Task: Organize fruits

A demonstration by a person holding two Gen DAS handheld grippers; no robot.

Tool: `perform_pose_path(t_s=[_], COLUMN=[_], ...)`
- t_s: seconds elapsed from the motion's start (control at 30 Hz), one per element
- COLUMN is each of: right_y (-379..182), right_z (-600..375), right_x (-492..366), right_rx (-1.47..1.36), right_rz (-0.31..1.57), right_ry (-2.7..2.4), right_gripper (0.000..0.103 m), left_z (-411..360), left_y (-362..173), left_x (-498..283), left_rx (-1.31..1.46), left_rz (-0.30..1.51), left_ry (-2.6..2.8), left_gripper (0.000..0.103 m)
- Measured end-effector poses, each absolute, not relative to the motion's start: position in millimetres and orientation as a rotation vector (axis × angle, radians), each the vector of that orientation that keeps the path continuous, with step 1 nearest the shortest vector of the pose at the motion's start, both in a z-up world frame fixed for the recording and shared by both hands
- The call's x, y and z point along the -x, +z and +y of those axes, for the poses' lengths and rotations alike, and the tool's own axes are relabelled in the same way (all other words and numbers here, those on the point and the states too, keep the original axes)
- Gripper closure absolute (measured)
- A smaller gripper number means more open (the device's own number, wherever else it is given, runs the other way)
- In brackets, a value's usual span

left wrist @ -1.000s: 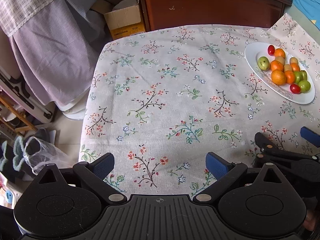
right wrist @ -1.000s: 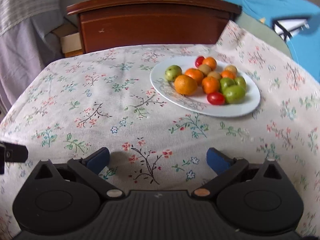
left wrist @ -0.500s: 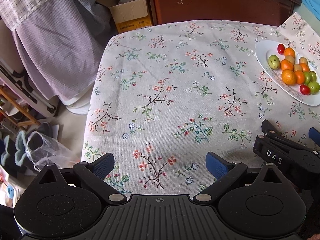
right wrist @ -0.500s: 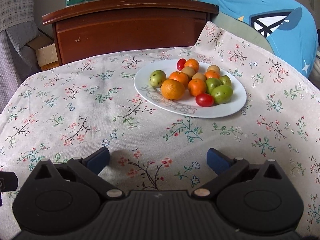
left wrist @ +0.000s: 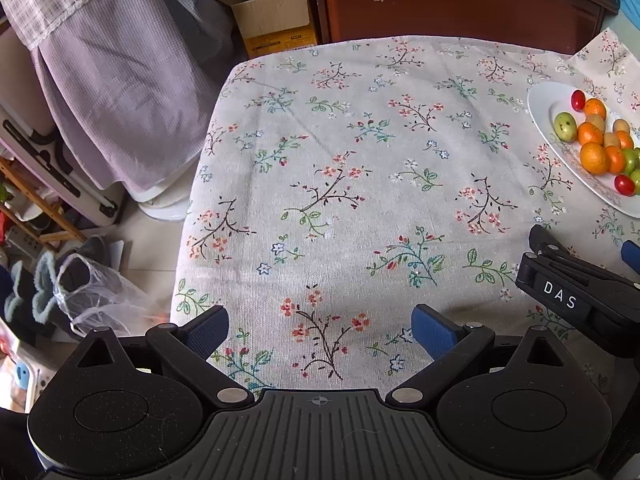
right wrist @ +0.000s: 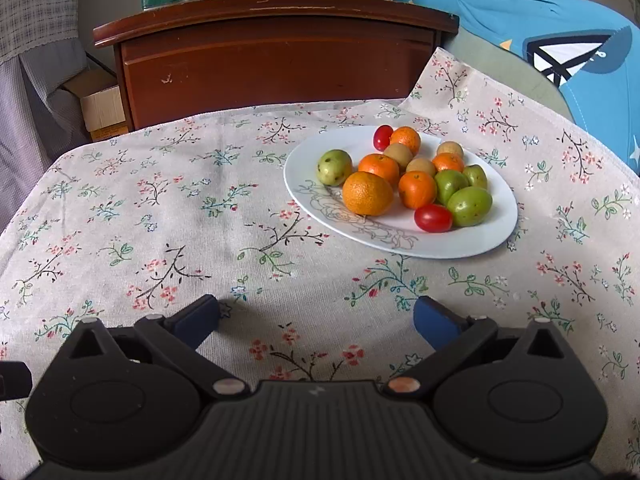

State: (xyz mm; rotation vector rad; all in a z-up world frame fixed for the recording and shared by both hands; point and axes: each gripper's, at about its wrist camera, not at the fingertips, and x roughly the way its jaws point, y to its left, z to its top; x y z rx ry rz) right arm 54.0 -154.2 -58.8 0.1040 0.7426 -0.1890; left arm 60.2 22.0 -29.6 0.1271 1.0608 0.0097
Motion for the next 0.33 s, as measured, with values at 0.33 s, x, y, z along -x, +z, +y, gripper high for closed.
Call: perform_pose_path(t_s=[0.33], right_y=[-59], right_z=[-154], right_x=[-53], right_rx=[-0.105], right_rz=[0.742], right_ry=[-0.189], right_gripper=[0.001], left_z=[23], left_y=[-41], left_x=[-67], left_rx=[-0.15], left_rz=[1.088], left_ry=[0.024], left_gripper=[0.004])
